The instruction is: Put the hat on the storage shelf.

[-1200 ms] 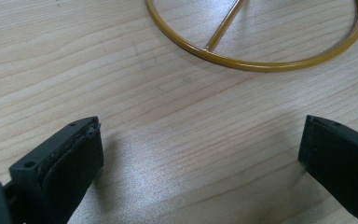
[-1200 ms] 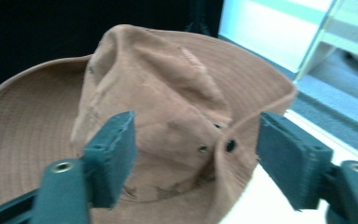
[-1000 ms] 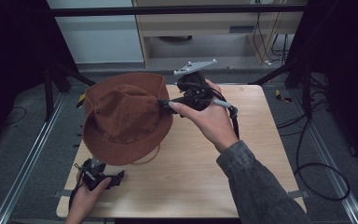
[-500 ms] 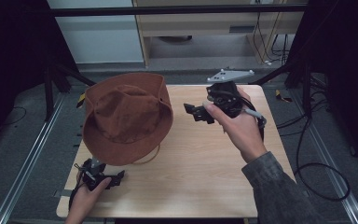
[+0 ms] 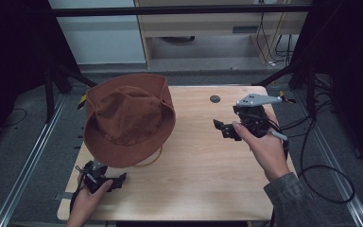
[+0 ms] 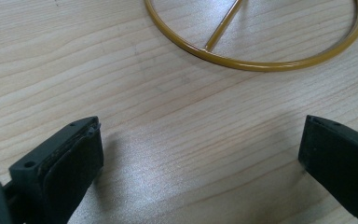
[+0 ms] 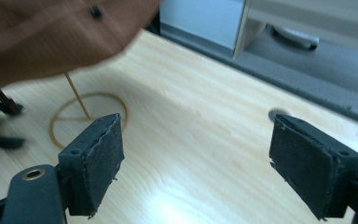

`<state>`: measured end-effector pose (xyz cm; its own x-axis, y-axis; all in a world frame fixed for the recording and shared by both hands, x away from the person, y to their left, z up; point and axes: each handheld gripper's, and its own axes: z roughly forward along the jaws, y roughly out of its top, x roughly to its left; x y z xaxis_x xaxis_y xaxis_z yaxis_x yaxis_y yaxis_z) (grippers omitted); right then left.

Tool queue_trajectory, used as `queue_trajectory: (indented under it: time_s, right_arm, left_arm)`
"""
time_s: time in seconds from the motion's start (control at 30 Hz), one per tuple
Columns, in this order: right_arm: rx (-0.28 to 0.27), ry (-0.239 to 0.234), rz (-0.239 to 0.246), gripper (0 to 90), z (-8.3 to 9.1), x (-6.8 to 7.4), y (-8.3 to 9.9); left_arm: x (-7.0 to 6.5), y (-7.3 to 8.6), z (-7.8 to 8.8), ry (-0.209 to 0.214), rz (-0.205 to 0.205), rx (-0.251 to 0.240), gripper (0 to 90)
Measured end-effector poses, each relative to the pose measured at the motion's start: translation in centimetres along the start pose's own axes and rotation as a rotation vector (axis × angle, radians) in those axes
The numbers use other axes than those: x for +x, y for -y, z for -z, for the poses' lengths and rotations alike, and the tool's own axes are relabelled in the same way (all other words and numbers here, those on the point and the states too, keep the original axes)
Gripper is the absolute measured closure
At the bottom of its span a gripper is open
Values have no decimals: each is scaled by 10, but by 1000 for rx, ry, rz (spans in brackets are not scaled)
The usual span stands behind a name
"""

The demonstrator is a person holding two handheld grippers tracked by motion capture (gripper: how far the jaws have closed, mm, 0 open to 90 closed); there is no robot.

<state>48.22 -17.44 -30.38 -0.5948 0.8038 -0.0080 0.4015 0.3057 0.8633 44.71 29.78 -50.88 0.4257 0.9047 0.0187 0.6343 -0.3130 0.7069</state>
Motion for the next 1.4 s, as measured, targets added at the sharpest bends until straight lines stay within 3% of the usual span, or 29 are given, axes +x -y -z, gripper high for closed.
queue_trajectory:
  time_s: [0.33, 0.5, 0.7, 1.1, 1.4]
  right_arm:
    - [116, 18, -42, 172, -36, -7, 71]
    - [182, 40, -32, 167, -54, -5, 101]
    - [220, 45, -80, 166, -73, -8, 132]
    - [223, 92, -112, 163, -94, -11, 158]
    - [215, 109, -139, 157, -106, -9, 162]
  left_arm:
    - [0, 0, 0, 0, -1, 0, 0]
    - [0, 0, 0, 1, -2, 0, 0]
    - [0, 0, 0, 2, -1, 0, 0]
    - [-1, 0, 0, 5, -4, 1, 0]
    - [-1, 0, 0, 5, -4, 1, 0]
